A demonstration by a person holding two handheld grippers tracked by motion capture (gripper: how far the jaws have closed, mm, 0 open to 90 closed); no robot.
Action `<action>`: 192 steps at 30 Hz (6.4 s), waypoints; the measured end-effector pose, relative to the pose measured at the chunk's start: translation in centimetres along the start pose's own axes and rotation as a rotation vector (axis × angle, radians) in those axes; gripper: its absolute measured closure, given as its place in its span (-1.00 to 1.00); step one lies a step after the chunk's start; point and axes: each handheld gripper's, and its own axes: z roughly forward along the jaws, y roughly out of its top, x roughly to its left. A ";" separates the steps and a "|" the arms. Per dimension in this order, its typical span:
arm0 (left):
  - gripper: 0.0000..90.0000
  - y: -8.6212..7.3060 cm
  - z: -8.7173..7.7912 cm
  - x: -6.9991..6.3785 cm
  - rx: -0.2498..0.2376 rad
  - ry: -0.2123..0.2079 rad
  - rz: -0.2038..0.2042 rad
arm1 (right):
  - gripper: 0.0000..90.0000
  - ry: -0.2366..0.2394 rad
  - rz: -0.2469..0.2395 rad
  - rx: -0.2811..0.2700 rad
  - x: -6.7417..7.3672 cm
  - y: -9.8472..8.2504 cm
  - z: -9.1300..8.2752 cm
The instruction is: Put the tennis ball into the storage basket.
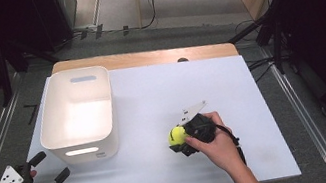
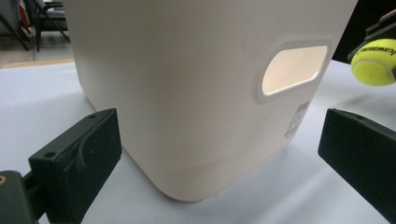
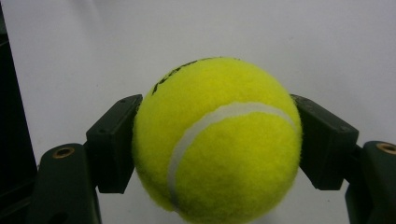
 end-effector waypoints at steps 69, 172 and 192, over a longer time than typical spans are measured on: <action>-1.00 0.0 0.0 0.0 -0.003 -0.008 -0.008 | -0.49 0.076 -0.088 -0.020 -0.3 7.0 -0.5; -1.00 0.0 0.0 0.2 -0.007 -0.021 -0.022 | -0.49 0.138 -0.203 -0.078 3.1 19.6 1.3; -1.00 0.0 0.0 0.2 -0.007 -0.025 -0.023 | -0.49 0.158 -0.244 -0.060 4.4 21.2 4.0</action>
